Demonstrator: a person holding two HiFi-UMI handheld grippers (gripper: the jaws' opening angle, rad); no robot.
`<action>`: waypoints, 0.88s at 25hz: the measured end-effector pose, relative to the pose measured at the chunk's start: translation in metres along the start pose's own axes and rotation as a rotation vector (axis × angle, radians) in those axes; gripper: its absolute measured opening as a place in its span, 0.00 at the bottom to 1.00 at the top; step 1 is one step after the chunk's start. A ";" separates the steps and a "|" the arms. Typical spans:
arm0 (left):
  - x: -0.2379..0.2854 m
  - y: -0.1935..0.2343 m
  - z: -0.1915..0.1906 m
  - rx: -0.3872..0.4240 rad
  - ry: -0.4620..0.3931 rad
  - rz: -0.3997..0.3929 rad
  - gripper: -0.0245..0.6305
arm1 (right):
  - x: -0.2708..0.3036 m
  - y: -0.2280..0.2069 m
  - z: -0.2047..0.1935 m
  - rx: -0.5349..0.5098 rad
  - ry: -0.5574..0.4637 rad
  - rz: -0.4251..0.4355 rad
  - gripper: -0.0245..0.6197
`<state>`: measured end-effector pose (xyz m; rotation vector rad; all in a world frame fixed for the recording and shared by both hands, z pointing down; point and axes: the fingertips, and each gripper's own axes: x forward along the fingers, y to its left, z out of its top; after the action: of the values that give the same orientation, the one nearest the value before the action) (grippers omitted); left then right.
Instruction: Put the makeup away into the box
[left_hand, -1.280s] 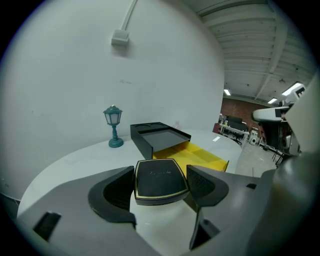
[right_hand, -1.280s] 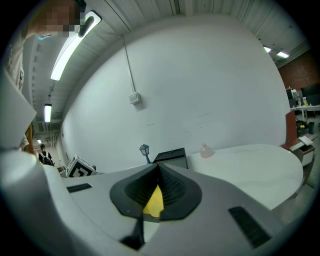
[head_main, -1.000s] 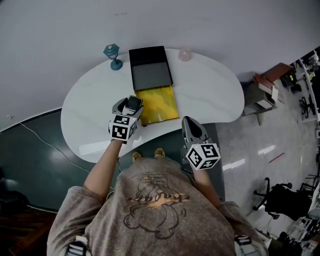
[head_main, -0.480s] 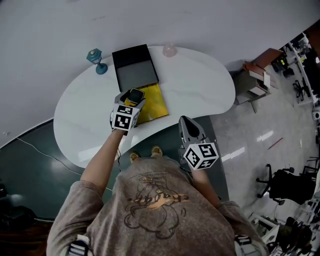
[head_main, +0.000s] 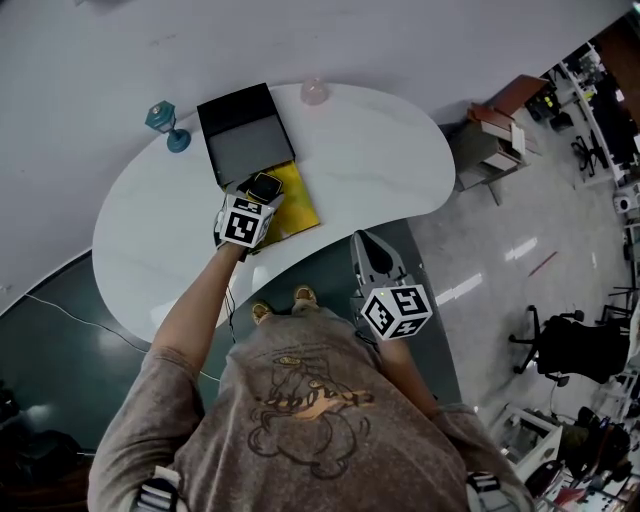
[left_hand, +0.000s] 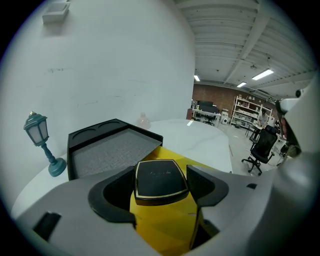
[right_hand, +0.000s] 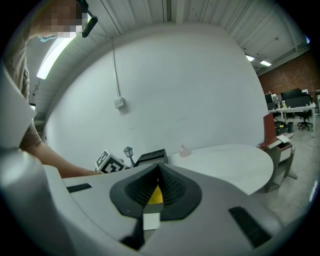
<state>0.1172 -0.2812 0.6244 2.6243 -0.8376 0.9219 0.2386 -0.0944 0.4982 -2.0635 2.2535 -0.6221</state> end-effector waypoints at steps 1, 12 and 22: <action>0.004 -0.002 -0.001 0.004 0.008 -0.006 0.56 | -0.001 -0.002 -0.001 0.002 0.000 -0.006 0.05; 0.038 -0.017 -0.012 0.050 0.104 -0.051 0.56 | -0.014 -0.021 -0.003 0.022 -0.004 -0.081 0.05; 0.055 -0.025 -0.023 0.049 0.154 -0.066 0.56 | -0.022 -0.032 -0.002 0.034 -0.016 -0.120 0.04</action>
<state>0.1549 -0.2761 0.6762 2.5653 -0.6952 1.1227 0.2716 -0.0736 0.5043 -2.1926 2.1079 -0.6430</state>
